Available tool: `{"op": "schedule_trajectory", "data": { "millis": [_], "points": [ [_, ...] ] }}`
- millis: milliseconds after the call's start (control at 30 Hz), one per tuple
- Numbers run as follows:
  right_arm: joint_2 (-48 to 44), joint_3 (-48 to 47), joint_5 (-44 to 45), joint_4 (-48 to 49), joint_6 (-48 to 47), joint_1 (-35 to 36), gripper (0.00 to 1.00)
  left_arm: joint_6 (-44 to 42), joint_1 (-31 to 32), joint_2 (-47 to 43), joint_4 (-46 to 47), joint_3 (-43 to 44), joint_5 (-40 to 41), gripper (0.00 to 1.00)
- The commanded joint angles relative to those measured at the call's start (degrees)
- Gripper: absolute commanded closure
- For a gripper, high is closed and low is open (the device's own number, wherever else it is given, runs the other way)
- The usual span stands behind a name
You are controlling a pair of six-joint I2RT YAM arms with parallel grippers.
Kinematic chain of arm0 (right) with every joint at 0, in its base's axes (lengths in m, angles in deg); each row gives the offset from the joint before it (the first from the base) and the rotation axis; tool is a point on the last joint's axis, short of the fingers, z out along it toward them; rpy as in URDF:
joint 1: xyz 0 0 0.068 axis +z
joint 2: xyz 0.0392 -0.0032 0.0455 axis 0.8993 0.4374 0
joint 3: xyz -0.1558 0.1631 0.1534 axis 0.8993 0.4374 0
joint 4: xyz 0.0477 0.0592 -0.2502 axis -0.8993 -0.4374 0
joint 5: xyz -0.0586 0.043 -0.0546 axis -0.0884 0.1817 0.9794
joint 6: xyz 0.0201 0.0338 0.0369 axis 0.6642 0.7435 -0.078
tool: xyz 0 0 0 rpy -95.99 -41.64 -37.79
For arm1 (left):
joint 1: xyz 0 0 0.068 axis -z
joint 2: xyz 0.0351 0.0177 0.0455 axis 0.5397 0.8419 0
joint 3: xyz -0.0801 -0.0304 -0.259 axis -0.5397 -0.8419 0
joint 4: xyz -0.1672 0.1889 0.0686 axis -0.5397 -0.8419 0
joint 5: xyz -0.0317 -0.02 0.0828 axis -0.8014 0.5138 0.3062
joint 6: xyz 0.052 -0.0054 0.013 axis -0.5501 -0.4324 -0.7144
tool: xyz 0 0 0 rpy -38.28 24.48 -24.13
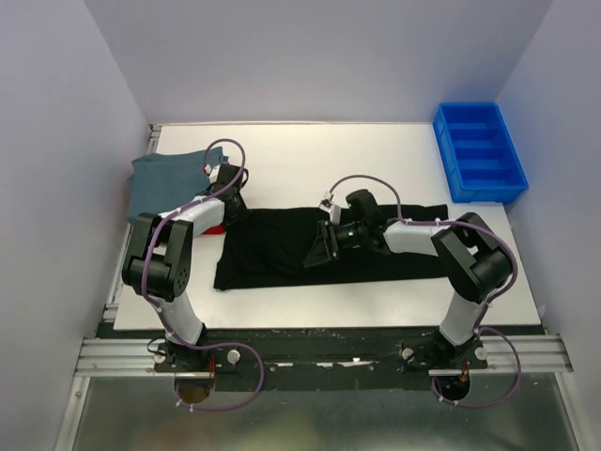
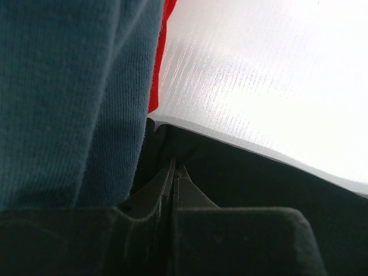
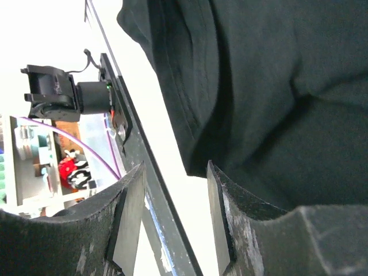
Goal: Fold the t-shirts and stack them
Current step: Fold the other side of the tshirt into a rectangle
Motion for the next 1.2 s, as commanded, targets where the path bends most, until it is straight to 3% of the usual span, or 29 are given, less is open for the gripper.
{"op": "schedule_trajectory", "data": {
  "millis": [0,333,667,1000,1167],
  "points": [
    [-0.8,-5.3,2.5,-4.6,-2.9,0.4,0.45,-1.1,-0.5,-0.6,0.5,0.1,0.8,0.93],
    [15.5,-25.2,0.6,2.5,5.4,2.5,0.47,-1.0,-0.5,-1.1,0.6,-0.2,0.4,0.93],
    [26.4,-32.3,0.9,15.5,15.0,6.5,0.47,-1.1,-0.6,-0.2,-0.1,1.0,0.2,0.93],
    [27.5,-28.7,0.7,16.5,15.4,10.5,0.47,-1.5,-0.7,0.5,-0.2,1.6,-0.1,0.93],
    [22.5,-18.8,-1.5,23.6,18.4,12.6,0.48,-1.7,-0.7,1.3,-0.4,2.0,0.0,0.93]
  ]
}}
